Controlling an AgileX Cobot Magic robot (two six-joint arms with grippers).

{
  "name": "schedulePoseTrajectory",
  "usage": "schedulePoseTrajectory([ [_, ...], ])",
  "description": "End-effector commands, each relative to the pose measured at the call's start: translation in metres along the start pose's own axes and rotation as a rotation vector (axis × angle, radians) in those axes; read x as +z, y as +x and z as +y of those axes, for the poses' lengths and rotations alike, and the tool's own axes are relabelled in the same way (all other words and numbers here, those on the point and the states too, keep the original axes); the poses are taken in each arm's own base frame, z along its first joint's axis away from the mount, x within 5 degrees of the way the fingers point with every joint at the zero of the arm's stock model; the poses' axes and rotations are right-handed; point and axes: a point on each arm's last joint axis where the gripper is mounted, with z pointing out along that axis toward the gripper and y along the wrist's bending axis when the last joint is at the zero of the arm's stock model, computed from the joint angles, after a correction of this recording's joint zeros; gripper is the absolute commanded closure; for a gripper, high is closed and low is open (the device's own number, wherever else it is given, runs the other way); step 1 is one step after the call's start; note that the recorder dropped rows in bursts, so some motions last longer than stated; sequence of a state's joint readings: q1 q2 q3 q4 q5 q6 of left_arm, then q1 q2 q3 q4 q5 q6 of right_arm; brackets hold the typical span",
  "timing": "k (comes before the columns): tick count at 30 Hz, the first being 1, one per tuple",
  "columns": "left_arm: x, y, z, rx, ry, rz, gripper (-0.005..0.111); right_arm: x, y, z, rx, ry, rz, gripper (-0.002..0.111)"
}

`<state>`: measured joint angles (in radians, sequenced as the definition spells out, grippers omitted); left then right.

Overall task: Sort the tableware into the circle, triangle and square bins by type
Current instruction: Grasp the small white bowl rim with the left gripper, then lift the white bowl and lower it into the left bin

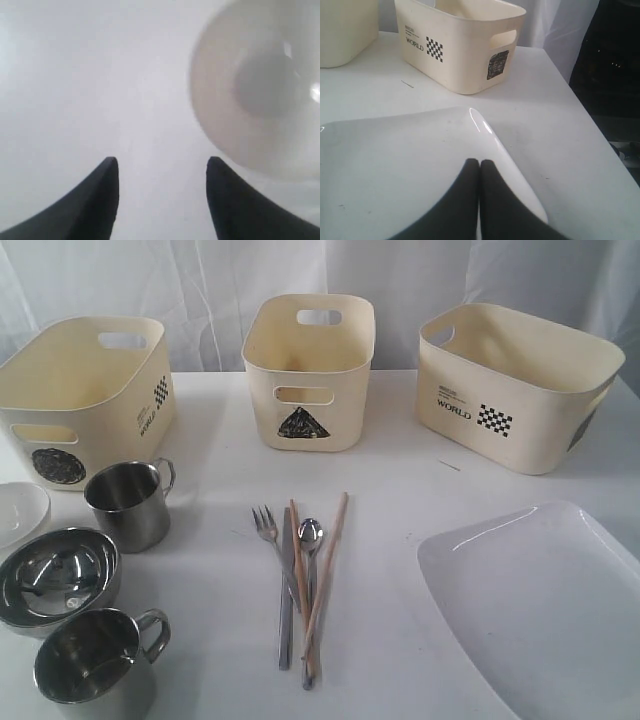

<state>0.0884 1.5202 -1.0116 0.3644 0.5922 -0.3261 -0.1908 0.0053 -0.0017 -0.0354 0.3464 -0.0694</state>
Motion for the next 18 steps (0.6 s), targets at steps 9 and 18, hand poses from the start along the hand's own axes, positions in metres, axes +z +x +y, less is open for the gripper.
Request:
schedulePoseTrajectory([
  [9, 0.049, -0.008, -0.004, -0.150, 0.092, 0.018, 0.050, 0.000, 0.000, 0.000, -0.004, -0.002, -0.008, 0.108],
  [18, 0.090, -0.004, -0.015, -0.181, 0.122, 0.099, 0.068, 0.000, 0.000, 0.000, -0.004, -0.002, -0.008, 0.108],
])
